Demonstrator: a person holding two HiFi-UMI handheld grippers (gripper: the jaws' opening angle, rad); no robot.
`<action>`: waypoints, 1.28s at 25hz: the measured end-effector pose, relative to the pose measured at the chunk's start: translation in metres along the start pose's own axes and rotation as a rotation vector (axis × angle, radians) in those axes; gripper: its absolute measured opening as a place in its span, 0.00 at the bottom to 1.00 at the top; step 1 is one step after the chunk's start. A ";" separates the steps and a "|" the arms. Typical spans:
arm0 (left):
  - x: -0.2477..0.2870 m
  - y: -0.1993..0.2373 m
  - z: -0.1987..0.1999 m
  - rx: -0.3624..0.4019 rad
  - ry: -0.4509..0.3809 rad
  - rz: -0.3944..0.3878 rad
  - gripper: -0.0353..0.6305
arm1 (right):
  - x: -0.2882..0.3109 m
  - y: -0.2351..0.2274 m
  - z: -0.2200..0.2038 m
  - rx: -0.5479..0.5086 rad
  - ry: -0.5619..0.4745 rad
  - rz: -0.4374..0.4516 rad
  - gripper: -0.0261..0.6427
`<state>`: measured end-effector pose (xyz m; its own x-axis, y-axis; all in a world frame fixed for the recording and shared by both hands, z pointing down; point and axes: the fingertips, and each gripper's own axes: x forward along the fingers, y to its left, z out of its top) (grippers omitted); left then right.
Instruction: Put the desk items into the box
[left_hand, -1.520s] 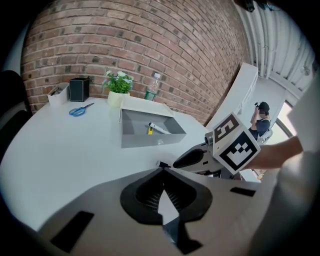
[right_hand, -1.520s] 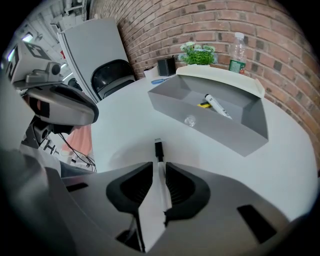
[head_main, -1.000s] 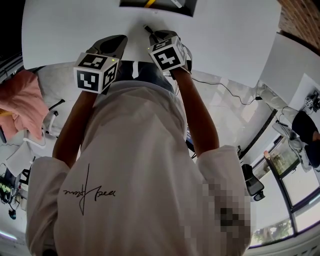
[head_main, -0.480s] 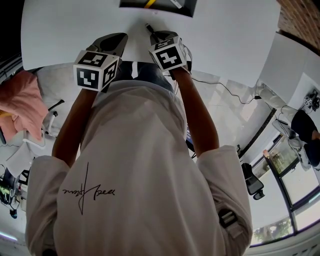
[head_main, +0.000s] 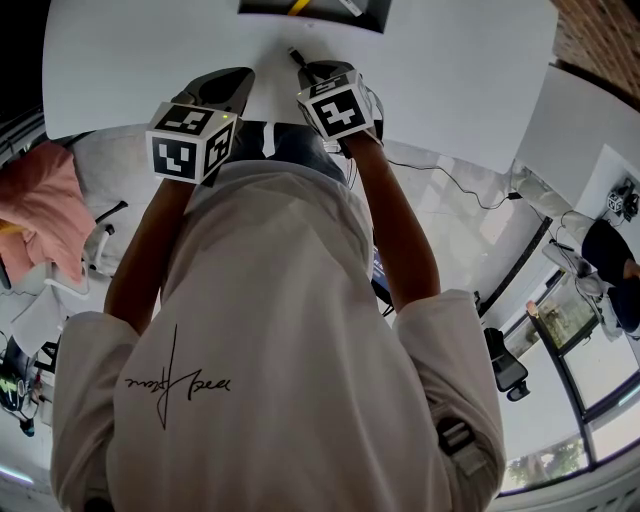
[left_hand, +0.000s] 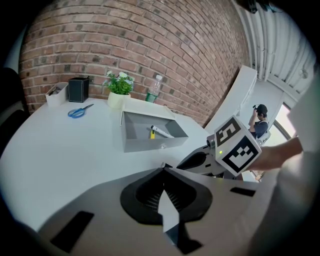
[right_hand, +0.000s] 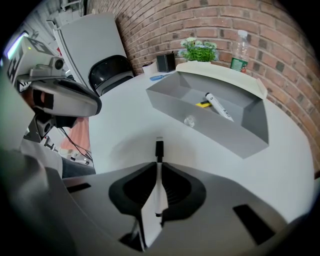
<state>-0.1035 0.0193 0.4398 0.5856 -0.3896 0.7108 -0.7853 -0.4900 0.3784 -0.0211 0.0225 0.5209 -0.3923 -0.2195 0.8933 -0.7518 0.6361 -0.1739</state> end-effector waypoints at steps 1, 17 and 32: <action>0.000 -0.001 0.000 0.000 0.000 -0.001 0.06 | -0.001 0.000 0.000 -0.001 -0.001 -0.001 0.12; 0.003 -0.005 0.000 -0.001 -0.004 -0.016 0.06 | -0.012 0.009 0.006 0.072 -0.057 0.041 0.12; 0.005 -0.008 0.006 -0.003 -0.017 -0.022 0.06 | -0.037 0.006 0.020 0.073 -0.111 0.040 0.12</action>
<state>-0.0928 0.0162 0.4370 0.6060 -0.3917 0.6923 -0.7728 -0.4962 0.3957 -0.0214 0.0198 0.4789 -0.4759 -0.2781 0.8343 -0.7692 0.5915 -0.2416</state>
